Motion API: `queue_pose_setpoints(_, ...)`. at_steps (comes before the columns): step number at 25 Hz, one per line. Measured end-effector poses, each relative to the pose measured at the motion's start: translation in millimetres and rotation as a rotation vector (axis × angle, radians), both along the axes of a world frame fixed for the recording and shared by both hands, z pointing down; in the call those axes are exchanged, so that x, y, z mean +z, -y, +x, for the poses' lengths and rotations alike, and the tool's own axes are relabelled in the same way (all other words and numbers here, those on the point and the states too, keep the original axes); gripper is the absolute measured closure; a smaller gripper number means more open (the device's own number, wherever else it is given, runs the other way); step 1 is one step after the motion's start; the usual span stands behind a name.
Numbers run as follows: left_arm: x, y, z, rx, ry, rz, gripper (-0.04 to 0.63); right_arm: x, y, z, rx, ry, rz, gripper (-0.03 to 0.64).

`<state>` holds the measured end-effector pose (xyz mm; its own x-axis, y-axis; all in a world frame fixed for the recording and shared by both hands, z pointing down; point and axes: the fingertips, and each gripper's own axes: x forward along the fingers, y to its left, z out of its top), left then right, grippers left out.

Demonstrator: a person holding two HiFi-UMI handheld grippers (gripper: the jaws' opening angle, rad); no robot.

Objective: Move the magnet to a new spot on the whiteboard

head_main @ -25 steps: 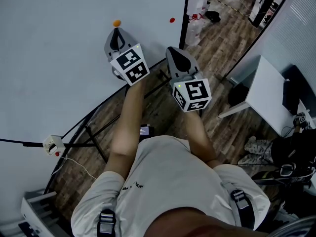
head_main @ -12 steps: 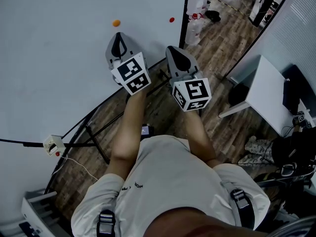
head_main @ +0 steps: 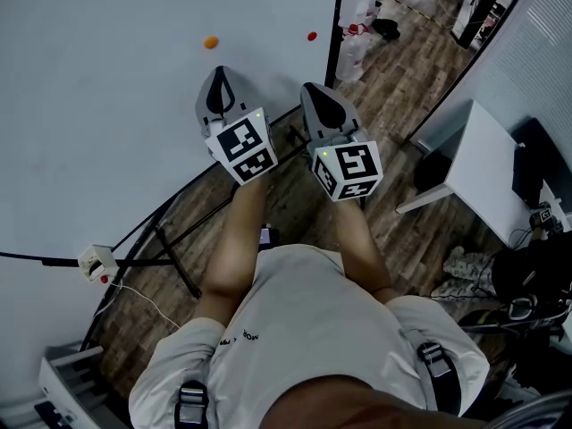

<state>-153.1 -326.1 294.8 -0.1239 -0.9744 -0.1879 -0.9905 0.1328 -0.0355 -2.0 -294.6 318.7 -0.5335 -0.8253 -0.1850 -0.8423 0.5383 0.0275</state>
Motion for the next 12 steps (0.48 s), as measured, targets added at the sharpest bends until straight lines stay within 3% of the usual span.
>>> queue_pose_setpoints(12, 4, -14, 10, 0.046, 0.008, 0.014, 0.592, 0, 2, -1, 0.007, -0.005, 0.006, 0.603)
